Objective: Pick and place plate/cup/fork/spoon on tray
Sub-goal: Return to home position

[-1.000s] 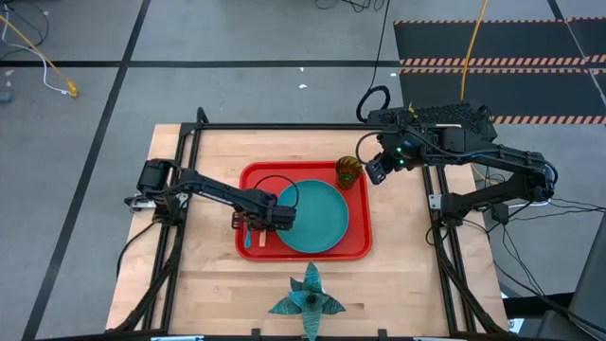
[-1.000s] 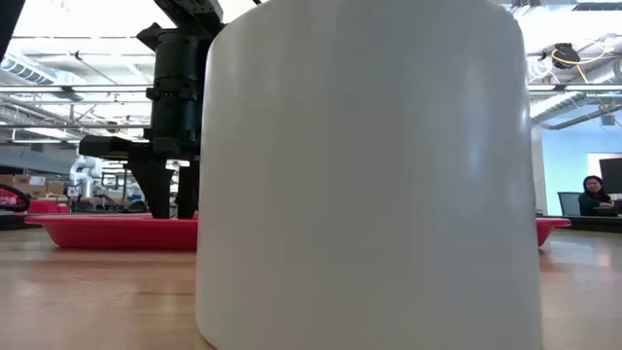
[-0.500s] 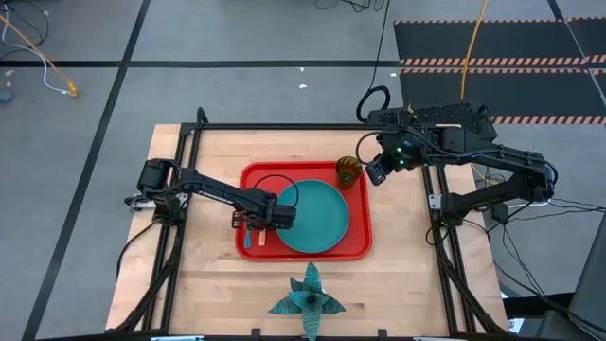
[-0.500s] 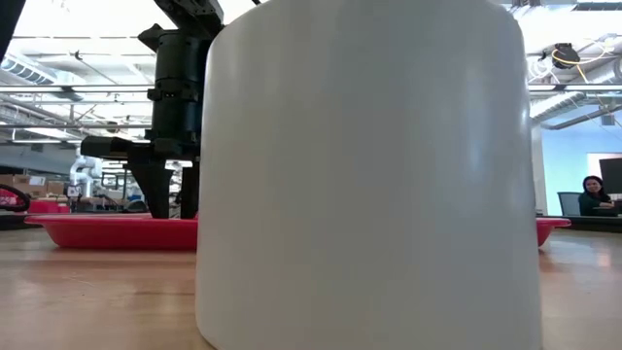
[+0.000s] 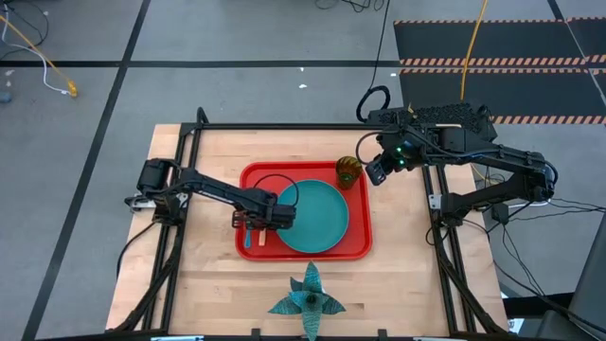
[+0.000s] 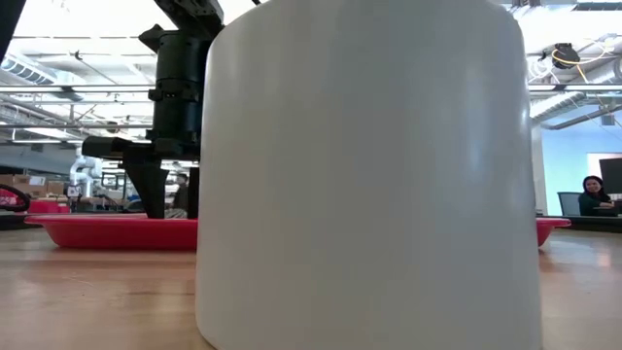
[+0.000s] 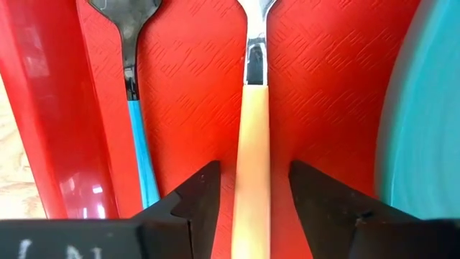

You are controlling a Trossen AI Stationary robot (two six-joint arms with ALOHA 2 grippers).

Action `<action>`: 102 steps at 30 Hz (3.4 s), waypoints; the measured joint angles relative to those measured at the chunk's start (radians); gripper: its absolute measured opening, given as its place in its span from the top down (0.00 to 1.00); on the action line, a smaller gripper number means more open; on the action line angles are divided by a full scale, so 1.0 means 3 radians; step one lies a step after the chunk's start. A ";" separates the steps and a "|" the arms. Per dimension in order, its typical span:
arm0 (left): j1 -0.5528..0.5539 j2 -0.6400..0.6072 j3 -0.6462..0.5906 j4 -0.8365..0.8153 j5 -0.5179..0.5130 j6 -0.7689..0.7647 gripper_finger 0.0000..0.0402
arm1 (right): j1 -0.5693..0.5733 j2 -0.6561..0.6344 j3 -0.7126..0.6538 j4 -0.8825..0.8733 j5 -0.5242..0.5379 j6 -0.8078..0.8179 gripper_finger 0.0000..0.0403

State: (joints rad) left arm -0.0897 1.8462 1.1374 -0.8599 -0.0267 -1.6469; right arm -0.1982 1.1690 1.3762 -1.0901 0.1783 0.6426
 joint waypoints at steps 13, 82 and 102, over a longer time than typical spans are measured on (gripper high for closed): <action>-0.0001 -0.0258 -0.0001 -0.0034 -0.0086 0.0098 0.55 | 0.0000 0.0000 0.0000 0.0004 0.0005 0.0000 0.75; 0.1237 -0.2733 -0.1098 -0.1737 -0.0488 0.1461 0.55 | 0.0781 -0.0014 -0.1867 0.0806 0.0176 0.3566 0.75; 0.1363 -0.2733 -0.1209 -0.1661 -0.0409 0.1686 0.55 | 0.0799 -0.0017 -0.1909 0.0765 0.0181 0.3555 0.75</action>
State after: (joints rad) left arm 0.3194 1.0264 0.7746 -1.3582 -0.1493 -1.1410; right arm 0.0414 1.1641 0.8036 -0.8606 0.2327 1.7092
